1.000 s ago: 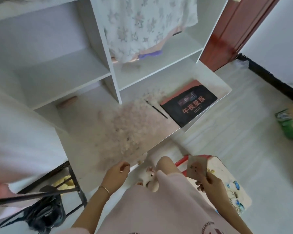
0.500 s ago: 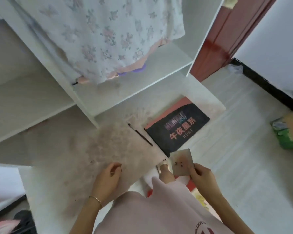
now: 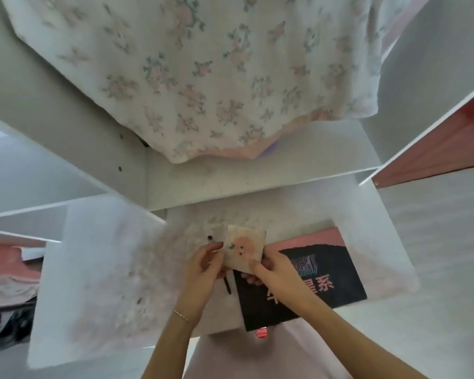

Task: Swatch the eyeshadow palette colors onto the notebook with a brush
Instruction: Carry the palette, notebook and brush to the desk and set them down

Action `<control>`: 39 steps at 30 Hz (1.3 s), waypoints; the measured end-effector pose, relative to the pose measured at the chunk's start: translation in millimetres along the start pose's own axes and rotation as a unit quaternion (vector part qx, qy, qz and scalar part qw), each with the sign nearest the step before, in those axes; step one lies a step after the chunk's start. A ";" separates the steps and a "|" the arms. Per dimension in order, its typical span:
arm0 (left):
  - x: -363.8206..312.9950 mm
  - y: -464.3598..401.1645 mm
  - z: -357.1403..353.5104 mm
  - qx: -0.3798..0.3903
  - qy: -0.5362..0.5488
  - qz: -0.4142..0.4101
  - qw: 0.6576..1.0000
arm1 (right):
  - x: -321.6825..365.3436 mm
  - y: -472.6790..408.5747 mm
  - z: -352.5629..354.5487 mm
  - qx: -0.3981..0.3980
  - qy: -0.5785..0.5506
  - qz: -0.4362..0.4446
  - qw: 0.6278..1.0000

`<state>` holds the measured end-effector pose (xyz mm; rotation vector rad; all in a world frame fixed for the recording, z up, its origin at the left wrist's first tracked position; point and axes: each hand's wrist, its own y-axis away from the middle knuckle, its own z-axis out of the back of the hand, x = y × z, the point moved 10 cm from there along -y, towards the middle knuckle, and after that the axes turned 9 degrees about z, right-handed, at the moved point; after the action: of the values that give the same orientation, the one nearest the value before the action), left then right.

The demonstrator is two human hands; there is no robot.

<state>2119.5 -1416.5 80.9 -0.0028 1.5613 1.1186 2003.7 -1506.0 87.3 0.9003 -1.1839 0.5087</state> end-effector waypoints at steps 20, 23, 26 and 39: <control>30.8 -3.4 -6.0 0.069 0.101 -0.152 0.981 | -35.8 4.3 -3.4 -0.012 -0.178 0.177 0.968; 45.2 33.7 -4.0 0.101 0.160 -0.177 0.966 | -35.0 41.7 -9.8 -0.059 -0.114 0.220 0.967; 59.7 61.7 2.9 0.156 0.220 -0.195 0.943 | -33.5 66.6 -16.0 -0.085 -0.103 0.236 0.962; 90.6 51.4 66.9 -0.119 0.192 -0.205 0.952 | -39.9 85.8 -51.5 -0.021 0.021 0.286 0.958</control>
<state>2111.3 -1296.4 51.8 -0.7159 1.6515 0.9983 1955.1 -1411.0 72.7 0.4951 -1.4097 0.9594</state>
